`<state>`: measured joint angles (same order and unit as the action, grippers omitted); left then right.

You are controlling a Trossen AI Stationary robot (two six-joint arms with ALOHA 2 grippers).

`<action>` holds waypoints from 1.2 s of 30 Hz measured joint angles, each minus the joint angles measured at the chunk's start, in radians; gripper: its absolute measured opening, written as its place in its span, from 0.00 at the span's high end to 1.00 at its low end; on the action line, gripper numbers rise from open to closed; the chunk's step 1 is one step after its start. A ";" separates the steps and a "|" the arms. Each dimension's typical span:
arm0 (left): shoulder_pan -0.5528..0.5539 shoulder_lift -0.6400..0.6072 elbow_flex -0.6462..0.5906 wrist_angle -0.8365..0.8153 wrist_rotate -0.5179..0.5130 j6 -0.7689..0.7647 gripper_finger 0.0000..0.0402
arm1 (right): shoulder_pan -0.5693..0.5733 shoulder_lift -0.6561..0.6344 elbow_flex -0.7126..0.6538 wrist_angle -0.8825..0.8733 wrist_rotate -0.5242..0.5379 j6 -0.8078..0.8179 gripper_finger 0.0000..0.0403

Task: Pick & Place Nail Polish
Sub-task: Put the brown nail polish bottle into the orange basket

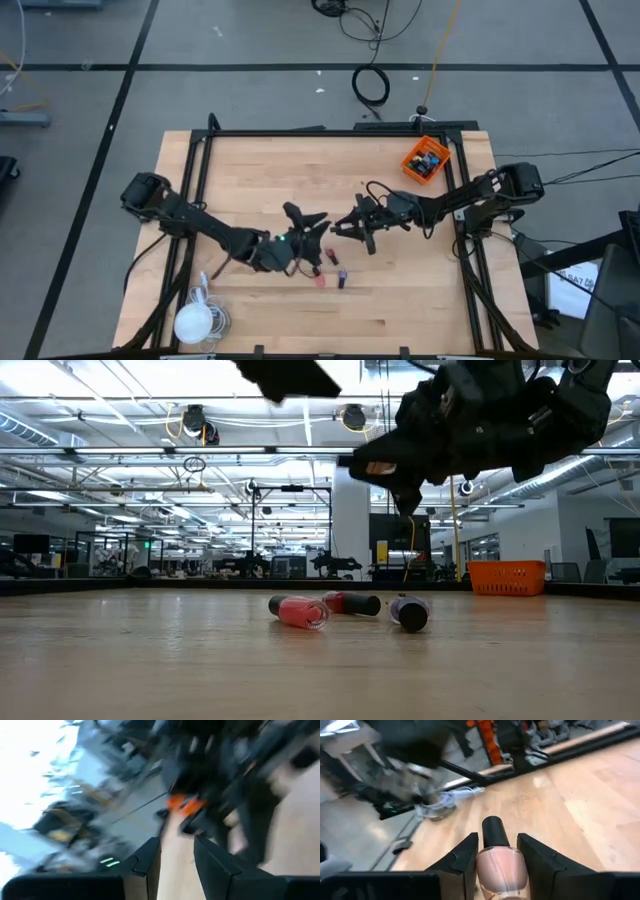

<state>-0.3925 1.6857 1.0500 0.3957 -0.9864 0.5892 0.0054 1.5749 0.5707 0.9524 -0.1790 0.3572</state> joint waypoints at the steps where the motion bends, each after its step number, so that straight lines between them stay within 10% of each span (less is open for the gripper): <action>1: 0.010 -0.026 -0.010 -0.015 0.068 -0.042 0.71 | -0.007 0.000 0.001 -0.022 0.011 -0.003 0.73; 13: 0.216 -0.282 -0.296 0.021 0.573 -0.425 0.71 | -0.074 -0.188 -0.042 -0.469 0.372 -0.038 0.73; 25: 0.328 -0.306 -0.558 0.261 0.586 -0.620 0.71 | -0.209 -0.631 -0.348 -0.600 0.999 0.033 0.73; 36: 0.337 -0.307 -0.558 0.313 0.585 -0.620 0.71 | -0.424 -0.732 -0.490 -0.605 1.015 0.054 0.73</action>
<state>-0.0551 1.3788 0.4915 0.7090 -0.4011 -0.0312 -0.4189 0.8425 0.0807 0.3474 0.8356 0.4110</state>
